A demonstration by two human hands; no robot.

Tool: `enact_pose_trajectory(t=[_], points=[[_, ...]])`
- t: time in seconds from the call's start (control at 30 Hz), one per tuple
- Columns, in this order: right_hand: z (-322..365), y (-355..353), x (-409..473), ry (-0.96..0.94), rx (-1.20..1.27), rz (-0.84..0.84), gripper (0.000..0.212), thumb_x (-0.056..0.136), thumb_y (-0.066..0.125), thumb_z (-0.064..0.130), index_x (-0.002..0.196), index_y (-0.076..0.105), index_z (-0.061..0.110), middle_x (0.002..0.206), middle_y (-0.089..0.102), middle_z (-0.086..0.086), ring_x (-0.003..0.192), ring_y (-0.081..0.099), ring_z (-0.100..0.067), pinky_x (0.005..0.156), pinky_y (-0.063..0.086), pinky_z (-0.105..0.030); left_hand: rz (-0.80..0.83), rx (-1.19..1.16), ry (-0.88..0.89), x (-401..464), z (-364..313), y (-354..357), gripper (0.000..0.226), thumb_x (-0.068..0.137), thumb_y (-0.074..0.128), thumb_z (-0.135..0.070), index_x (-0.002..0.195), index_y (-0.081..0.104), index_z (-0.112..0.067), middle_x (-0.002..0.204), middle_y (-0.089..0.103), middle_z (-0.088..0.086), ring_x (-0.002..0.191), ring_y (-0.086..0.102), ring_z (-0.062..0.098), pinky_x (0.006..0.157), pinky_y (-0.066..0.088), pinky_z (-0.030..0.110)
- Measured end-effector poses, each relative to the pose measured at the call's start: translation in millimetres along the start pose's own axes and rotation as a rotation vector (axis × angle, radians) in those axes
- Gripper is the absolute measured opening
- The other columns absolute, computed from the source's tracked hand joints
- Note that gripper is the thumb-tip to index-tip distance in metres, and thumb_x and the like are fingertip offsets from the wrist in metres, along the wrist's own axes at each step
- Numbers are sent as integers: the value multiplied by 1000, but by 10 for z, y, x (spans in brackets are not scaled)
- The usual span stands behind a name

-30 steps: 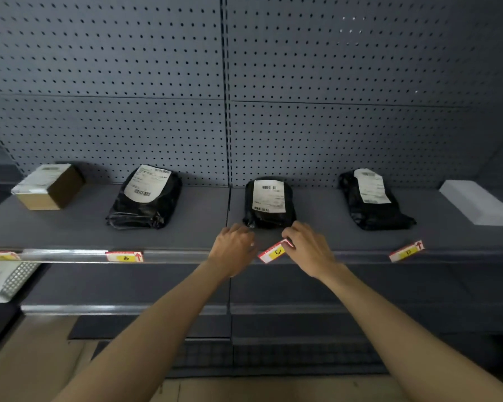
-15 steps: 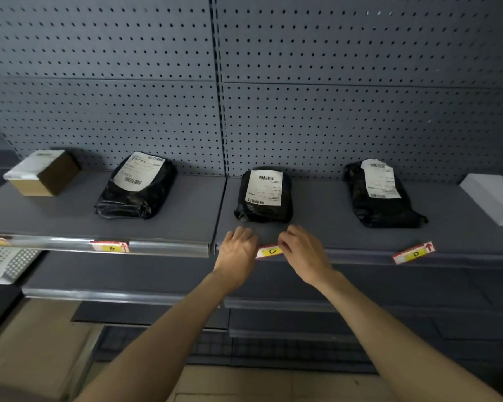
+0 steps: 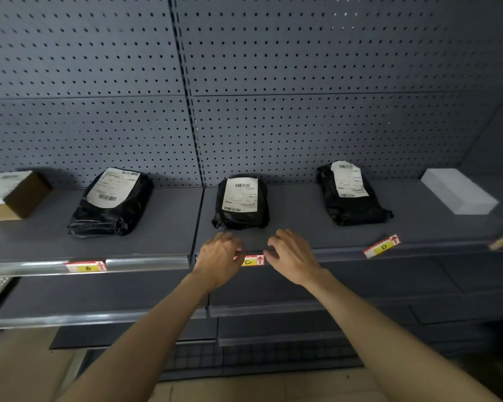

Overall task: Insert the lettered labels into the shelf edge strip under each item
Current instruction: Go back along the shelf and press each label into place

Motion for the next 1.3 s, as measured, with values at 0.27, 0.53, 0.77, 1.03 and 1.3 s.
enact_pose_trajectory(t=[0.27,0.53,0.77,1.03,1.3], points=[[-957,-732,-300,220,49,3,27,91,57,34,95,67,9,100,61,-9,98,55,-26,72,48,-37,-18,-135,-59,542,-784,-303,25,87,55,-38,87,67,-16,93,68,2,85,63,24,78,54,38],[-2234,-1191,-746,208,4,10,20,89,59,29,94,66,11,98,57,-5,93,54,-21,71,49,-35,-27,-109,-119,1015,-1957,166,29,86,54,-43,74,61,-18,86,69,6,83,64,29,74,49,34],[-2942,-1152,-960,112,29,69,24,92,59,28,111,59,14,109,54,-3,97,55,-17,71,46,-27,13,-50,-102,1181,-2773,772,17,84,58,-34,88,64,-18,97,66,6,90,62,26,76,49,35],[-2864,-912,-917,-41,113,73,13,96,52,19,106,59,14,103,54,-3,93,55,-20,73,51,-38,-54,48,-121,1146,-2884,1114,19,85,63,-24,100,63,-12,103,62,4,103,55,24,85,43,35],[-2841,-901,-1008,-58,130,5,9,94,55,15,90,60,10,94,56,-3,85,55,-17,69,50,-36,-113,140,-56,909,-3031,1079,18,70,79,-12,77,63,-12,75,64,6,72,61,29,63,48,38]])
Point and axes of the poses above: each hand's wrist, its own x-axis towards the middle knuckle, its own y-axis out of the palm, z = x × y, the point moved 3 cm from there along x, towards the middle knuckle
